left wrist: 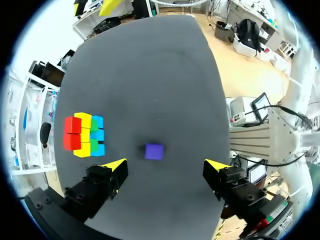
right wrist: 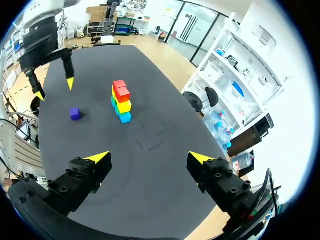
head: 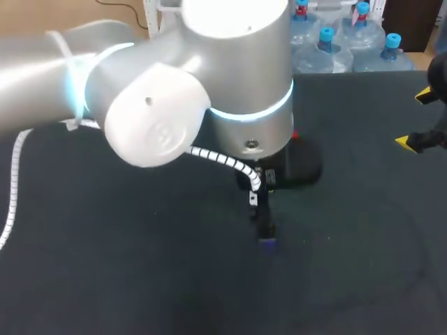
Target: Place the blue cubes, place green cubes on the blue cubes, place the yellow cubes on the green cubes, then place the red cubes on the yellow cubes, and place purple cube on the red cubes.
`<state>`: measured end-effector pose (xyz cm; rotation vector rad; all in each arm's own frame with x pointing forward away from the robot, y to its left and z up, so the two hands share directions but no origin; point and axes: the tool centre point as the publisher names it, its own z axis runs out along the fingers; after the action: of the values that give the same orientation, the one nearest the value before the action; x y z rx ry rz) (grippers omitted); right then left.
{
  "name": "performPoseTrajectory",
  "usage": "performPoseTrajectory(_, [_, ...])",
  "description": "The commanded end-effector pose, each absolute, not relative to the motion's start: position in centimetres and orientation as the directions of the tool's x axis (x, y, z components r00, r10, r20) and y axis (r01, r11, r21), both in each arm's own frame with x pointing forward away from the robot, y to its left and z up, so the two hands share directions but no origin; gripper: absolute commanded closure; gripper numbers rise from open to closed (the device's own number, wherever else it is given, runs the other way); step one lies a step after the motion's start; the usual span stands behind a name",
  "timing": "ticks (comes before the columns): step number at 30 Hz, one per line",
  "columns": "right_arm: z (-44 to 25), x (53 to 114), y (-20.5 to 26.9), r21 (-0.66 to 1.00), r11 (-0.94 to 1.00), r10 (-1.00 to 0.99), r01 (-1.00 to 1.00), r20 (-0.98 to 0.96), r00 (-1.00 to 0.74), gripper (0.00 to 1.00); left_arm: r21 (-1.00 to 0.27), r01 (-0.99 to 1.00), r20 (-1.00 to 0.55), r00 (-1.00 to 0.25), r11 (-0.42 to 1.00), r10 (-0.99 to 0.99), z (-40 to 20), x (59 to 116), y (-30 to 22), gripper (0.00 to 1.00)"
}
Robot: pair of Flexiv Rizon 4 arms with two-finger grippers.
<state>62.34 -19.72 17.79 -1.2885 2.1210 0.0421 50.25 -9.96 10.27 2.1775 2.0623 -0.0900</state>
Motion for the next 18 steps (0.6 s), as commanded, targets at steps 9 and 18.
performPoseTrajectory(9, [17.6,62.2,-19.7,-0.3,0.522,-0.782,-0.798,-0.542,-0.308,0.0,0.064,0.997,-0.166,0.053,-0.043,0.985,6.8,51.0,-8.9,0.0])
performPoseTrajectory(18, [17.6,62.2,-19.7,-0.3,0.522,-0.782,-0.798,-0.542,-0.308,0.0,0.042,0.99,-0.159,0.136,-0.131,0.978,4.6,51.9,-10.6,0.0])
